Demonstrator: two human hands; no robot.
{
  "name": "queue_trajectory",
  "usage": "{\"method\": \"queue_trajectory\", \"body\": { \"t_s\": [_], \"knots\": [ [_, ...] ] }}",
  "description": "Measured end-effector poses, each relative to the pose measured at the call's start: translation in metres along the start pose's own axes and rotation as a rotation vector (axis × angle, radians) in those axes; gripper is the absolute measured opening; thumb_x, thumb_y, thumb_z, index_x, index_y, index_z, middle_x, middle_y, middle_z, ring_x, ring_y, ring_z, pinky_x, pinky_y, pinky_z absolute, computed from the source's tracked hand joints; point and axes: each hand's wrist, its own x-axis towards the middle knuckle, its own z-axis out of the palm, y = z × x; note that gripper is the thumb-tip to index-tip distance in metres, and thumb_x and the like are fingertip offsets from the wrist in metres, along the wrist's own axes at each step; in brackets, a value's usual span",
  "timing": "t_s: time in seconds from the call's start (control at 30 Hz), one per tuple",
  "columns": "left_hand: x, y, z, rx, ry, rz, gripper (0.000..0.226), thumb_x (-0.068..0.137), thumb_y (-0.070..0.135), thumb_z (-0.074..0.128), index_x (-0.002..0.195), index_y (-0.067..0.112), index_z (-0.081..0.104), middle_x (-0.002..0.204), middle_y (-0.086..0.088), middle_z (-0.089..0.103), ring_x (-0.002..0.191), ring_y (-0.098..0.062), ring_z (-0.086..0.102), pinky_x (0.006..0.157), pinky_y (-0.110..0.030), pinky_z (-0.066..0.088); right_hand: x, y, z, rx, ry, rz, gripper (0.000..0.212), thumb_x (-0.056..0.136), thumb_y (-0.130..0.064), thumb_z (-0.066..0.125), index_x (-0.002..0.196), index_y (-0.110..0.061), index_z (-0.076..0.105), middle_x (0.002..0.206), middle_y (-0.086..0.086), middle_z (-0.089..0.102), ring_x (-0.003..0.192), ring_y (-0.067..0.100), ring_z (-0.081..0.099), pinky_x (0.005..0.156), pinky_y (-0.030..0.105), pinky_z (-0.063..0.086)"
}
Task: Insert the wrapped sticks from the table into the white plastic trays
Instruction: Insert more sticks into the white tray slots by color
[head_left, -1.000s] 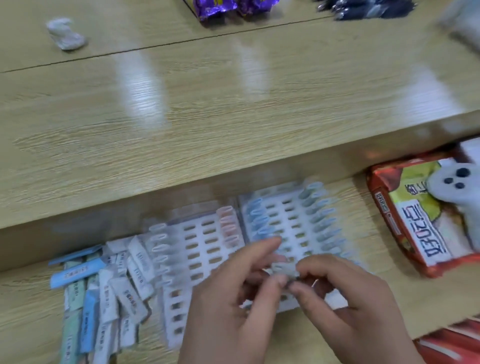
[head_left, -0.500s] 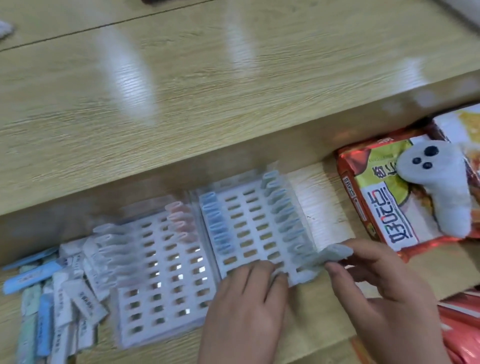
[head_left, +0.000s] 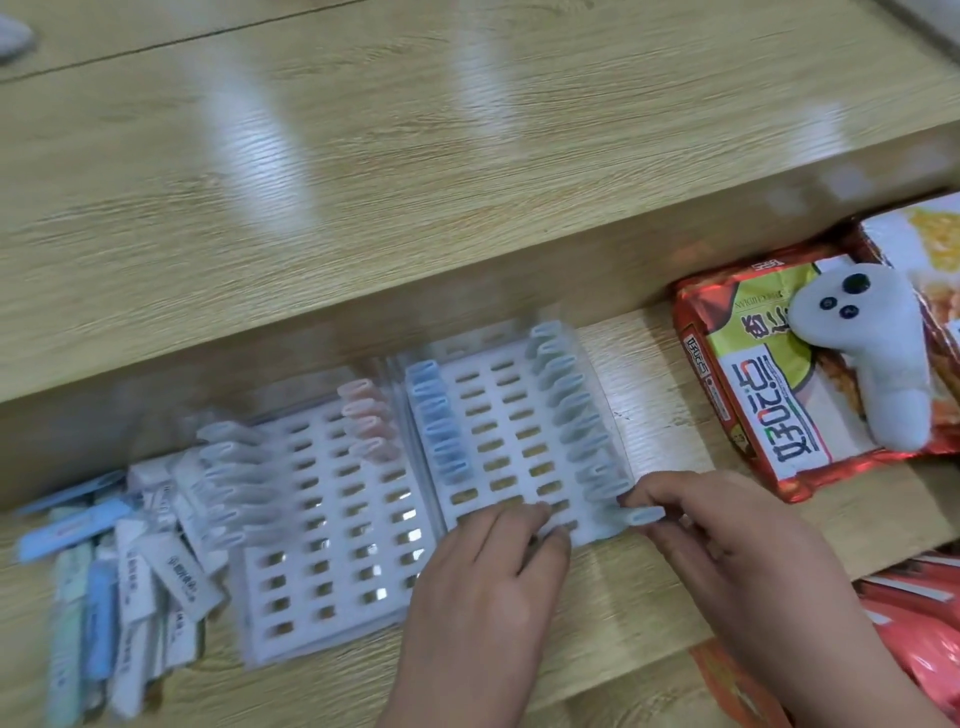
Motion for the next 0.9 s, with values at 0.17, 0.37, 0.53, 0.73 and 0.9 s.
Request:
{"method": "queue_trajectory", "body": {
  "t_s": [0.17,0.37,0.53,0.73,0.9],
  "knots": [
    [-0.004,0.002,-0.001,-0.038,-0.052,-0.027,0.036,0.067,0.014,0.09,0.101,0.018,0.078,0.108,0.0,0.072,0.101,-0.017,0.061,0.07,-0.028,0.051,0.001,0.0,0.003,-0.017,0.002,0.014,0.021,0.079,-0.029,0.072,0.099,-0.036,0.069,0.087,-0.021,0.052,0.075,0.002,0.053,0.053,0.031,0.047],
    [-0.003,0.005,-0.004,-0.079,-0.085,-0.035,0.041,0.06,0.014,0.094,0.097,0.019,0.078,0.107,0.0,0.073,0.095,-0.019,0.069,0.072,-0.028,0.053,0.002,-0.007,-0.006,0.013,-0.044,0.045,0.025,0.075,-0.018,0.08,0.093,-0.032,0.072,0.083,-0.022,0.06,0.076,0.001,0.058,0.062,0.03,0.05],
    [-0.01,0.008,-0.022,-0.106,0.017,-0.003,0.034,0.067,0.011,0.082,0.101,0.018,0.078,0.111,-0.002,0.073,0.097,-0.019,0.07,0.07,-0.027,0.056,-0.008,-0.016,-0.024,0.022,0.079,0.107,0.022,0.081,-0.058,0.064,0.101,-0.051,0.059,0.085,-0.026,0.059,0.073,-0.001,0.058,0.062,0.02,0.047],
    [-0.054,-0.051,-0.062,-0.152,0.35,-0.185,0.024,0.082,0.002,0.072,0.105,0.009,0.076,0.107,-0.008,0.07,0.093,-0.026,0.065,0.079,-0.035,0.053,-0.013,-0.097,0.023,0.175,0.086,-0.012,0.017,0.087,-0.057,0.056,0.101,-0.049,0.059,0.086,-0.024,0.058,0.064,0.0,0.057,0.061,0.017,0.045],
    [-0.108,-0.123,-0.086,-0.034,0.419,-0.409,0.02,0.091,0.012,0.064,0.107,0.008,0.074,0.106,-0.006,0.067,0.095,-0.024,0.064,0.09,-0.027,0.047,0.0,-0.185,0.098,0.252,0.033,-0.177,0.014,0.088,-0.038,0.062,0.101,-0.035,0.067,0.088,-0.023,0.061,0.074,-0.006,0.059,0.068,0.012,0.047]
  ]
}}
